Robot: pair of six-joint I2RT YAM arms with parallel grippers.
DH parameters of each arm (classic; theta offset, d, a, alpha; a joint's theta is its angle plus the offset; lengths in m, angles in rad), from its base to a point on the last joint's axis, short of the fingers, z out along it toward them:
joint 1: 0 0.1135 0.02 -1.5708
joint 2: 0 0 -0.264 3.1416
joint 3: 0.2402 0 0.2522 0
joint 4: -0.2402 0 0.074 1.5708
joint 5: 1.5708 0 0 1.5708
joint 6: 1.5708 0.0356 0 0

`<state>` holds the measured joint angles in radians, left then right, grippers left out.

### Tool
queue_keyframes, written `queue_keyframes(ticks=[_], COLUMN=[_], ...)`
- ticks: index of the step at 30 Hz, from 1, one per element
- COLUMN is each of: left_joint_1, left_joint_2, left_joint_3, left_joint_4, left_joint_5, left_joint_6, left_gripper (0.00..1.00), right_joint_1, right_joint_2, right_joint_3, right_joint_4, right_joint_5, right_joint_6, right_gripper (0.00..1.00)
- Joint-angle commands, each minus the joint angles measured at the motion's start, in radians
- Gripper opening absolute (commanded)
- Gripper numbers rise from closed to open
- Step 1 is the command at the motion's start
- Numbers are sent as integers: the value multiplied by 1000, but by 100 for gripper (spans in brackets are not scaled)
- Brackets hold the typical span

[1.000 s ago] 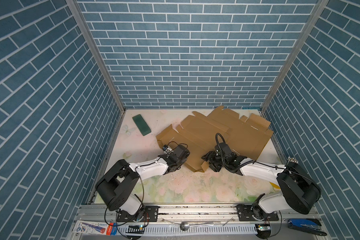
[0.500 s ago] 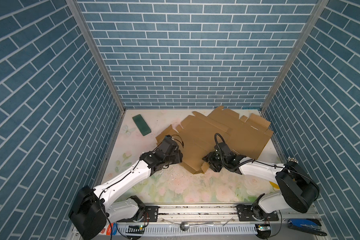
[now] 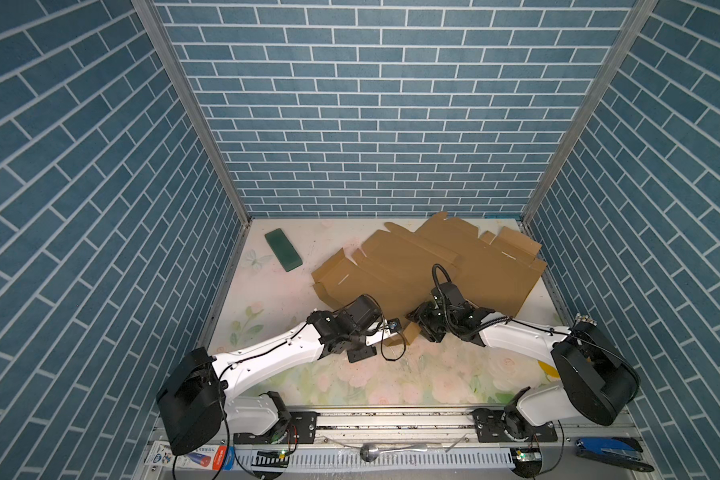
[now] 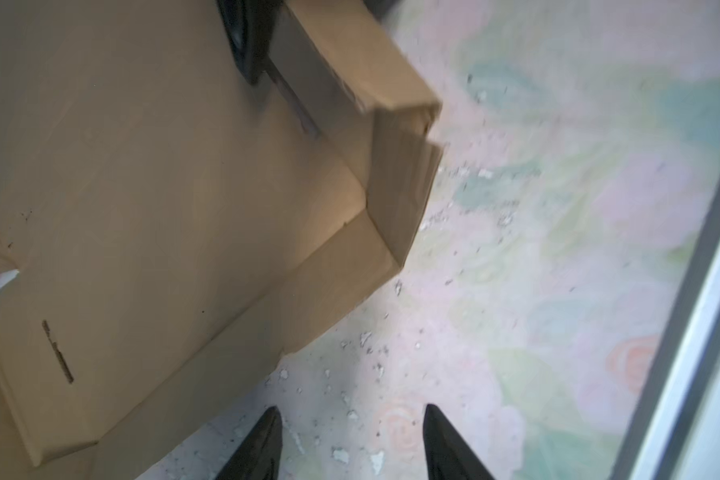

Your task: Fold the paper box

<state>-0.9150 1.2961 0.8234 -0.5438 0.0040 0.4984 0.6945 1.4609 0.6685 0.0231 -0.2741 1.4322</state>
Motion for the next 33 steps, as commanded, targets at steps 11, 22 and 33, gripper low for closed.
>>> queue_keyframes(ticks=[11, 22, 33], left_joint_1=[-2, 26, 24], left_joint_2=[90, 214, 344], left_joint_3=[-98, -65, 208], left_joint_4=[337, 385, 35], left_joint_5=[-133, -101, 118], left_joint_6=[421, 487, 372], left_gripper=[53, 36, 12], right_joint_1=[-21, -39, -131], right_joint_2=[22, 5, -141], right_joint_3=[45, 42, 42], right_joint_4=[25, 10, -223], right_joint_5=[-78, -103, -105], right_joint_6=[-29, -49, -180], right_gripper=[52, 52, 65])
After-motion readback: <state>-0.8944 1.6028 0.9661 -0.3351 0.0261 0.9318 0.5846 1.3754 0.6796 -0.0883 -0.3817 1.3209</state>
